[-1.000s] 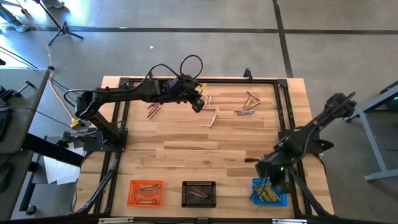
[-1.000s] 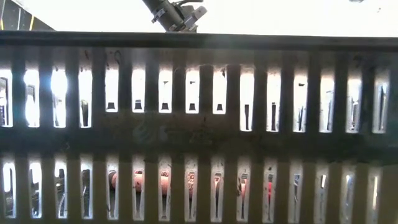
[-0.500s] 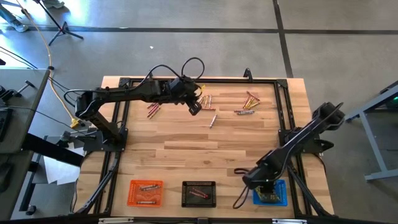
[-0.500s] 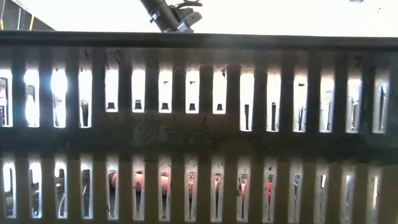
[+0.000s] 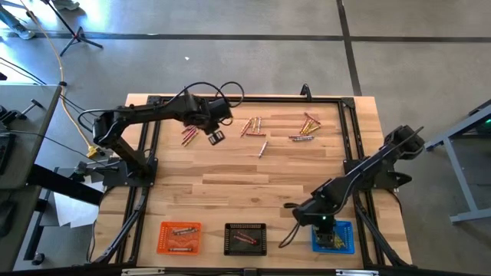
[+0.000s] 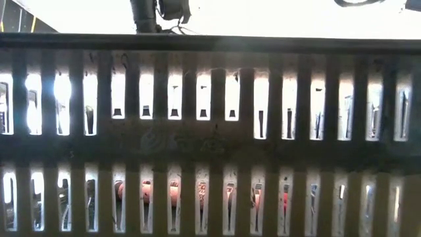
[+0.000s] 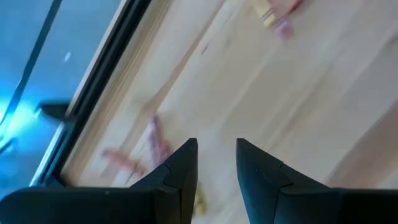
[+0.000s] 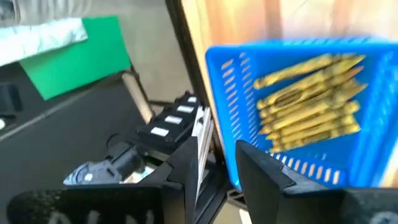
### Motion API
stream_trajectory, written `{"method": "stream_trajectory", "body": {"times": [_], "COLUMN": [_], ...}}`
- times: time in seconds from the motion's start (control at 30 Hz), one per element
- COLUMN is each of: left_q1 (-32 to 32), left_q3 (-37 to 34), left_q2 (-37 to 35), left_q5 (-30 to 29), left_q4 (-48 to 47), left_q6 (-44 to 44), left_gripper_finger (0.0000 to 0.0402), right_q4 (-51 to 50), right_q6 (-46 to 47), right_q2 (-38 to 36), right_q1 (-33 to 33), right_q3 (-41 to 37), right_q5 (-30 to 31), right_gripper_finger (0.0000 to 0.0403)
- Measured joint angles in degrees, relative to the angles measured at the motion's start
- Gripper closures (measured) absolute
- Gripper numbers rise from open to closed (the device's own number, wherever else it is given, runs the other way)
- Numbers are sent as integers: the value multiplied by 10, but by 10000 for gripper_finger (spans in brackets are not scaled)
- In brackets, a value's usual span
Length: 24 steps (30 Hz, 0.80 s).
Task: Sort crayons
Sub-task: Put the red crayon into the black bin
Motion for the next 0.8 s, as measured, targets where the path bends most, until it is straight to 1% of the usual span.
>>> {"method": "stream_trajectory", "body": {"times": [0.1, 0.2, 0.27, 0.4, 0.5, 0.63, 0.8], "left_q1": [18, 35, 46, 68, 86, 106, 128], "left_q3": [-29, -89, -138, -231, -281, -313, -329], "left_q2": [-8, -21, -30, -48, -54, -56, -56], "left_q5": [-2, 5, 21, 52, 72, 64, 47], "left_q4": [-13, -13, -11, 48, 114, 173, 184], "left_q6": [-5, -23, -35, -50, -66, -82, -90], "left_gripper_finger": [307, 307, 307, 307, 307, 307, 307], "right_q4": [0, -1, -4, -26, -62, -112, -145], "right_q6": [0, 0, 0, -12, -40, -88, -105], "right_q2": [-7, -12, -12, -12, -12, -12, -12], "right_q1": [-12, -23, -28, -33, -41, -62, -99], "right_q3": [0, 0, 0, 0, 0, 0, 0], "right_q5": [33, 70, 85, 102, 103, 105, 105], "right_gripper_finger": [309, 309, 309, 309, 309, 309, 309]}}
